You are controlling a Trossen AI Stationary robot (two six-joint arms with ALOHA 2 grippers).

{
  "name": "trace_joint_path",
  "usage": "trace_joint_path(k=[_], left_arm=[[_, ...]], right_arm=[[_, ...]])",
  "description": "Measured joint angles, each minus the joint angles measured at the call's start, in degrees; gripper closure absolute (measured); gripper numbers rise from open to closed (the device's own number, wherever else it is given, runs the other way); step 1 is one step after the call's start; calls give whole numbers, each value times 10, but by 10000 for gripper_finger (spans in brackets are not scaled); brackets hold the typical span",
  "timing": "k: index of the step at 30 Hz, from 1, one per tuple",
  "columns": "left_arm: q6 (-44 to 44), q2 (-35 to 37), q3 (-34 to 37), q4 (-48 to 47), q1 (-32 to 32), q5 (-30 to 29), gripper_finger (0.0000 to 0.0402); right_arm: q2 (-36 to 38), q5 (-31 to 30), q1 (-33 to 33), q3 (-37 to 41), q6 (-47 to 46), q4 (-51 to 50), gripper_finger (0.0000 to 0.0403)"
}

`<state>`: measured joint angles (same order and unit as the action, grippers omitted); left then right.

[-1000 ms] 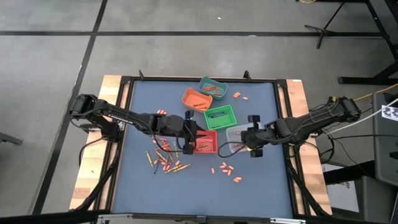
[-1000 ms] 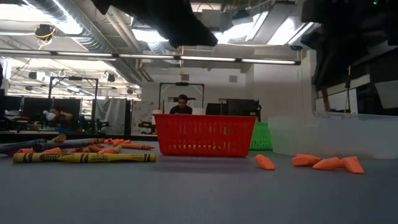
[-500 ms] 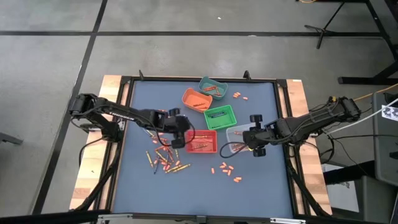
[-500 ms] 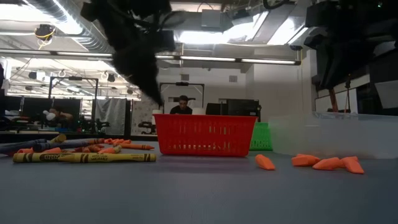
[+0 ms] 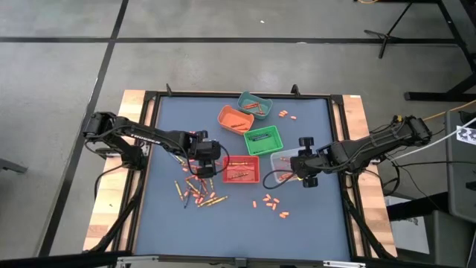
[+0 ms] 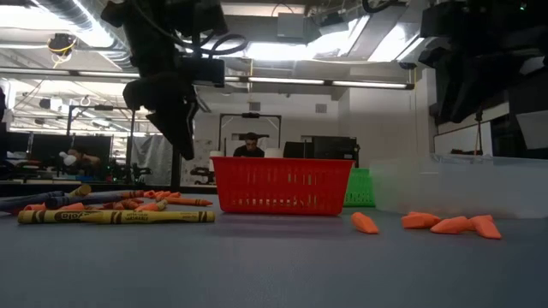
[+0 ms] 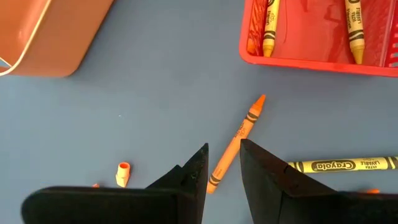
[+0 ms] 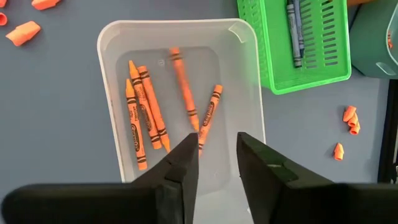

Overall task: Sort crayons
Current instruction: Put the orange crayon into the orange bin

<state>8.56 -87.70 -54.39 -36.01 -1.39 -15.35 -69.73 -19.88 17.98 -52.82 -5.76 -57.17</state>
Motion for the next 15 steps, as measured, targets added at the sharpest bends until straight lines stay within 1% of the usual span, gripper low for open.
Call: trace_joint_path(k=[3, 7, 15], left_arm=[[0, 0, 0, 0, 0, 1, 324], [-6, 0, 8, 3, 2, 25, 324], [-15, 0, 68, 36, 29, 75, 324]], right_arm=[[0, 0, 0, 0, 0, 0, 291], [0, 0, 0, 0, 0, 0, 290], [0, 0, 0, 0, 0, 1, 290]])
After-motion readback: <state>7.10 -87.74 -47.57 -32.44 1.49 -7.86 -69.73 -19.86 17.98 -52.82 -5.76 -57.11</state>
